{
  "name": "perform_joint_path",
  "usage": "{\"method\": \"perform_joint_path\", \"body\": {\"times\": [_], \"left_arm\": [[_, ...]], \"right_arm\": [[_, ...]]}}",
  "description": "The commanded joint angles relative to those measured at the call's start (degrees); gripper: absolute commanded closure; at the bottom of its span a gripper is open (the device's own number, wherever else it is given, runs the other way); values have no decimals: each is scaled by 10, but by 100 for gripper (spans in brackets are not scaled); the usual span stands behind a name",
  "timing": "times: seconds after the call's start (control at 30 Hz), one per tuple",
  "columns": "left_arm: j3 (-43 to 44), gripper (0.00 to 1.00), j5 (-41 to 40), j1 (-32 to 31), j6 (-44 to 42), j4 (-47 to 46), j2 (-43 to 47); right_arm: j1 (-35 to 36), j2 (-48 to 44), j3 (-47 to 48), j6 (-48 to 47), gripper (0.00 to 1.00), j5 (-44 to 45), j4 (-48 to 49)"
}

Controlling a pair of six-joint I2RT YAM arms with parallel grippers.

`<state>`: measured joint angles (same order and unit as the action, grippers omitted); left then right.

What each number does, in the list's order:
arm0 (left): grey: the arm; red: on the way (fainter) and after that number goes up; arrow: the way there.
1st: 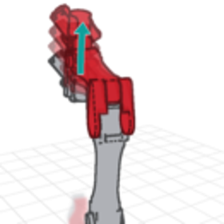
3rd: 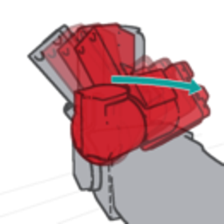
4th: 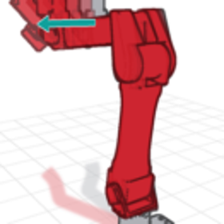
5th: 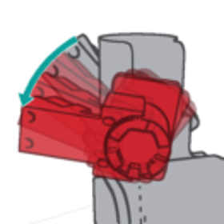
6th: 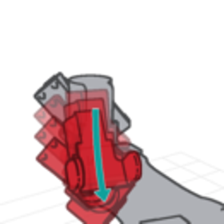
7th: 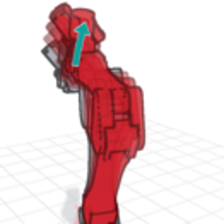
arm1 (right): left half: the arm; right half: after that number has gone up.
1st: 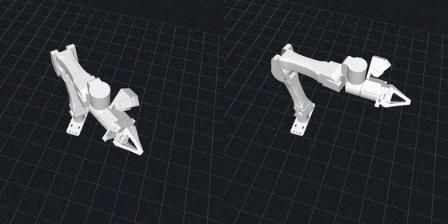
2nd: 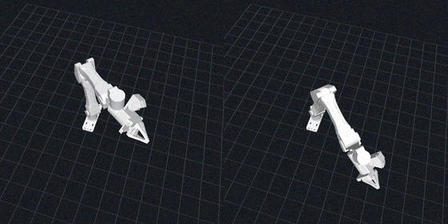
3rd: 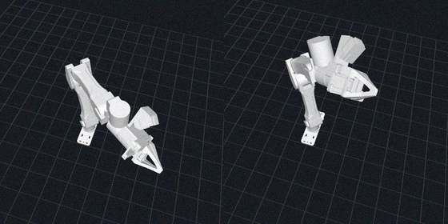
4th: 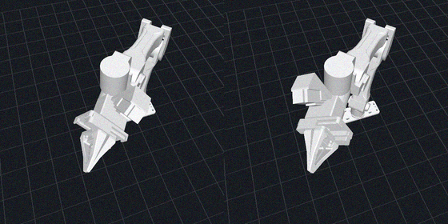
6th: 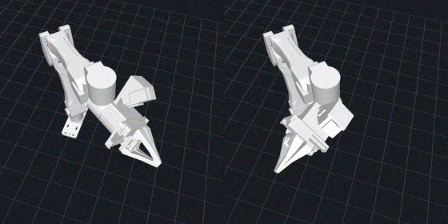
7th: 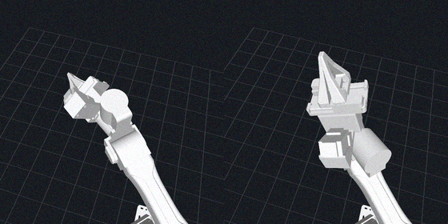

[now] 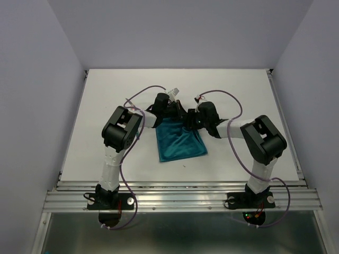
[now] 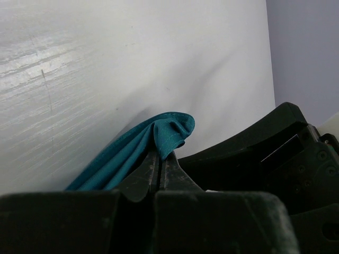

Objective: Fold the napkin into a case and place the utensils inside
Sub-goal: Fold the 2/3-rectangle-folded napkin at the center of the board.

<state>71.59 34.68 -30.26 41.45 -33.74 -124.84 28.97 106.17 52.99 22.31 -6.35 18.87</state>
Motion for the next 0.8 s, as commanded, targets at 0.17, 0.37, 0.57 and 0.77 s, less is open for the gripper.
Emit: {"method": "perform_joint_path", "body": {"times": [0.17,0.37,0.57,0.77], "left_arm": [[-3,100,21,-4,-3,-22,25],[-5,100,26,-4,-6,-20,24],[-5,65,15,-4,-22,-3,35],[-2,50,3,-3,-44,28,51]], "right_arm": [[10,-1,-23,41,71,56,96],[15,-3,-33,52,97,60,101],[21,-4,-42,59,99,80,102],[21,-7,-47,64,99,92,94]]}}
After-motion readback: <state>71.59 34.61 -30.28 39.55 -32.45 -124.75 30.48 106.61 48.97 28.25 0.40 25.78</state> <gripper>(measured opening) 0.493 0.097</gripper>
